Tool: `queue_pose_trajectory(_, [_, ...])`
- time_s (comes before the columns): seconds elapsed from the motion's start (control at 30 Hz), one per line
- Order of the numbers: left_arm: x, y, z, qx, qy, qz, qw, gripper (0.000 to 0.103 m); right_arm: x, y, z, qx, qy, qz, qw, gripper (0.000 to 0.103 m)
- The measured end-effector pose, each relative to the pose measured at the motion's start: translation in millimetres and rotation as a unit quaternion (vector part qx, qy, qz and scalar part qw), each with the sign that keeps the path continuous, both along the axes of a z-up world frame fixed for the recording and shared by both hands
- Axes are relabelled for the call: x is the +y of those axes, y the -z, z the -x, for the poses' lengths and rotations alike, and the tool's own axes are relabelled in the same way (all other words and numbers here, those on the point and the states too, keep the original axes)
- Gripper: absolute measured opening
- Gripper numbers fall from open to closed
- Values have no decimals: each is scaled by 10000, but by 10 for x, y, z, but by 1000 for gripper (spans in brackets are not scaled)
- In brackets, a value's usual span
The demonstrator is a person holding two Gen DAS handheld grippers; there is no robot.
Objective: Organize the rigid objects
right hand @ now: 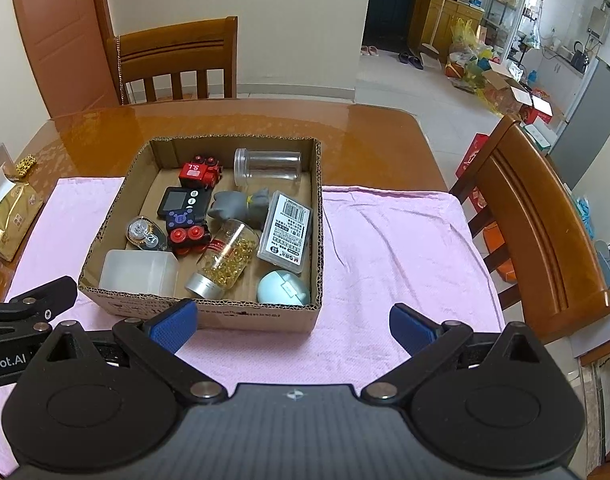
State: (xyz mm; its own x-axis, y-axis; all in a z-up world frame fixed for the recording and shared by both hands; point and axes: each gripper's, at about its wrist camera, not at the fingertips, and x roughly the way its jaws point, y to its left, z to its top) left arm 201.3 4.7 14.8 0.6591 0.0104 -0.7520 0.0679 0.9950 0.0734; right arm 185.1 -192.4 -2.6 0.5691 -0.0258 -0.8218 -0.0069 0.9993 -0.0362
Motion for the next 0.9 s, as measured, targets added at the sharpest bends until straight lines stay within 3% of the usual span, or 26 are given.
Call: queue_pose_trajectory(0.9, [-5,-18,8,-29,-95,-65,9999,102,0,-5,6,-14,26,17,10000,103])
